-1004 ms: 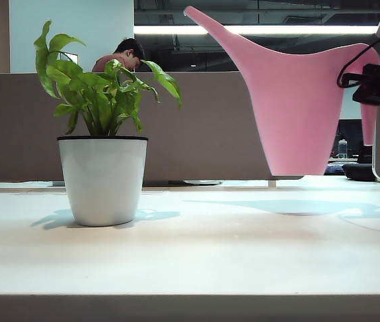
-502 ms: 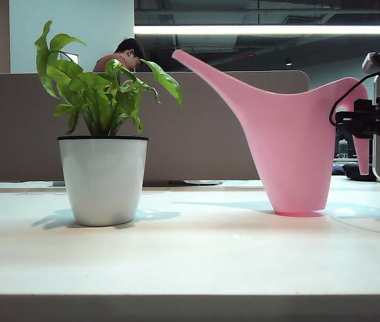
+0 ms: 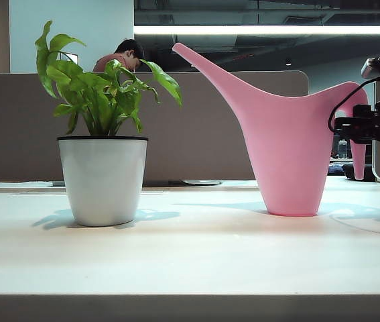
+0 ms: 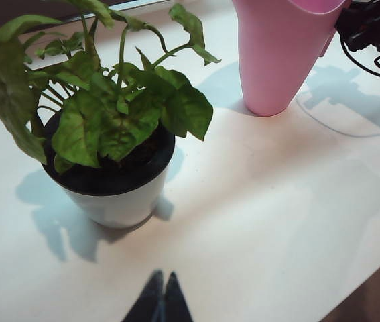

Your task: Pick up the watering can from the table, water the potted plant, and put the can back.

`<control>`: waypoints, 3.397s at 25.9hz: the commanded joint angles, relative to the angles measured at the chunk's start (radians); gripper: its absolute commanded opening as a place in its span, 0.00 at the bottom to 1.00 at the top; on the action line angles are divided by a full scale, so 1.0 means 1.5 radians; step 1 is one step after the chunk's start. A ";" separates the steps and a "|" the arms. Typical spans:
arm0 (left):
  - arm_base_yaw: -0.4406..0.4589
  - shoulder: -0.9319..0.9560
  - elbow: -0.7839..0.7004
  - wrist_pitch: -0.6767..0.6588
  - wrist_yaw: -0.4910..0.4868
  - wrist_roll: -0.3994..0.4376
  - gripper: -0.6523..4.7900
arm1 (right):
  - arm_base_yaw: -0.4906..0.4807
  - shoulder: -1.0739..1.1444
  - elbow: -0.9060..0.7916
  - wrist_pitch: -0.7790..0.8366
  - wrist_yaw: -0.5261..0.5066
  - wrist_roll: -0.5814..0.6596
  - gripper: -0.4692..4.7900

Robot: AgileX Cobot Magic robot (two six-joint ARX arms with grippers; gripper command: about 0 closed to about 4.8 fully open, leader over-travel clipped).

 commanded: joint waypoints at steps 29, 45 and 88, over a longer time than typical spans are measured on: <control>0.000 -0.008 0.002 -0.004 -0.017 0.000 0.11 | -0.010 -0.304 -0.102 -0.230 0.001 -0.009 0.52; 0.000 -0.240 -0.226 0.153 -0.095 -0.027 0.11 | 0.003 -0.883 -0.174 -0.661 -0.019 0.045 0.09; 0.004 -0.453 -0.547 0.377 -0.222 -0.084 0.11 | 0.003 -1.222 -0.511 -0.719 0.002 0.000 0.07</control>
